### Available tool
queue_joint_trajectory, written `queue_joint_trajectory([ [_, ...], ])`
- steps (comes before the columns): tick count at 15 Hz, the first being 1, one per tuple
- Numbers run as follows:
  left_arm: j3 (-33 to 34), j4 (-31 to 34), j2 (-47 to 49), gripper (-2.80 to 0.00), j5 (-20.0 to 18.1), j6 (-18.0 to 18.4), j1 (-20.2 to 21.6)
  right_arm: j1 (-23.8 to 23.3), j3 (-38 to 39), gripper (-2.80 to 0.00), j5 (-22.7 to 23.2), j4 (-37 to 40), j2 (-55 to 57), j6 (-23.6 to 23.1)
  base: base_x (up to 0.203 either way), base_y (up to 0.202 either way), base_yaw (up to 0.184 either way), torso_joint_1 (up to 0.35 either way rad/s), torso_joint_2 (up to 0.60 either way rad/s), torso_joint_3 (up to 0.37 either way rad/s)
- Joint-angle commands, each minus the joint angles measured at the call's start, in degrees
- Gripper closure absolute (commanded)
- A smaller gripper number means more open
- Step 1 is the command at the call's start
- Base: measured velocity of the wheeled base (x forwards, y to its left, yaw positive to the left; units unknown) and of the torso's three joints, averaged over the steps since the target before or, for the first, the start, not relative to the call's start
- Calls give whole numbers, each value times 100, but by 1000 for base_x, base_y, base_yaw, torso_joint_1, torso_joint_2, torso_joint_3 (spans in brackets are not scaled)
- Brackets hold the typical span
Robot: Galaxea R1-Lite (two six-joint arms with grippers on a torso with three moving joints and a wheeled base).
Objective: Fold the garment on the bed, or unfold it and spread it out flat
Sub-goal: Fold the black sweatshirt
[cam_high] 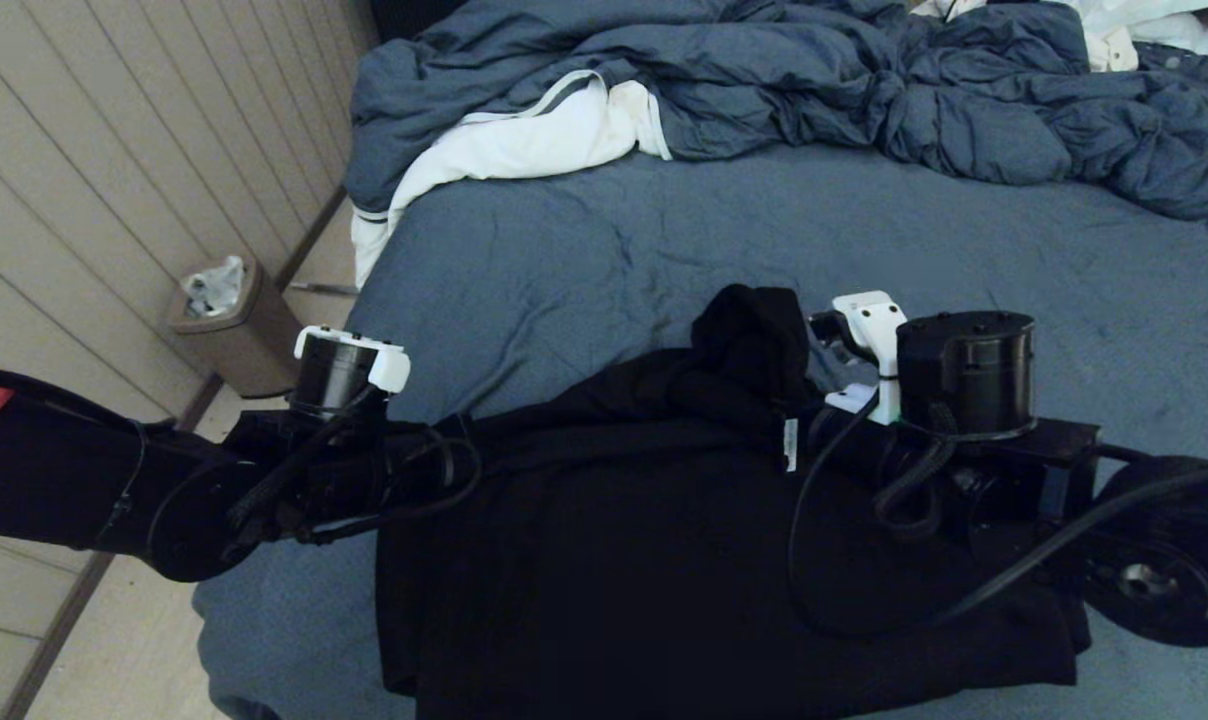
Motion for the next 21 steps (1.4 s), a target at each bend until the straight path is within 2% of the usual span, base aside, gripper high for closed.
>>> queue_joint_trajectory([
  [1, -1, -16, -6, 0, -4, -25, 1, 5, 154, 0, -7, -19, -99, 10, 0, 0, 0, 0, 0, 0],
  [5, -1, -16, -6, 0, -4, -25, 1, 9, 289, 0, 0, -11, -471, -30, 0, 0, 0, 0, 0, 0],
  [8, -1, -16, -6, 0, -4, -25, 1, 121, -21, 0, -26, 45, -589, -64, 0, 0, 0, 0, 0, 0],
  [12, -1, -16, -6, 0, 5, -25, 1, 609, -34, 0, -43, 57, -791, -65, 0, 0, 0, 0, 0, 0],
  [16, -1, -16, 13, 0, 5, -25, 1, 1018, 835, 0, -21, 33, -1015, -69, 0, 0, 0, 0, 0, 0],
  [19, -1, -16, 38, 0, 5, -25, 1, 1050, 1641, 0, 19, -15, -1009, -60, 0, 0, 0, 0, 0, 0],
  [21, -9, -16, 38, 0, 5, -25, 1, 1011, 1751, 0, 27, -19, -832, -22, 0, 0, 0, 0, 0, 0],
])
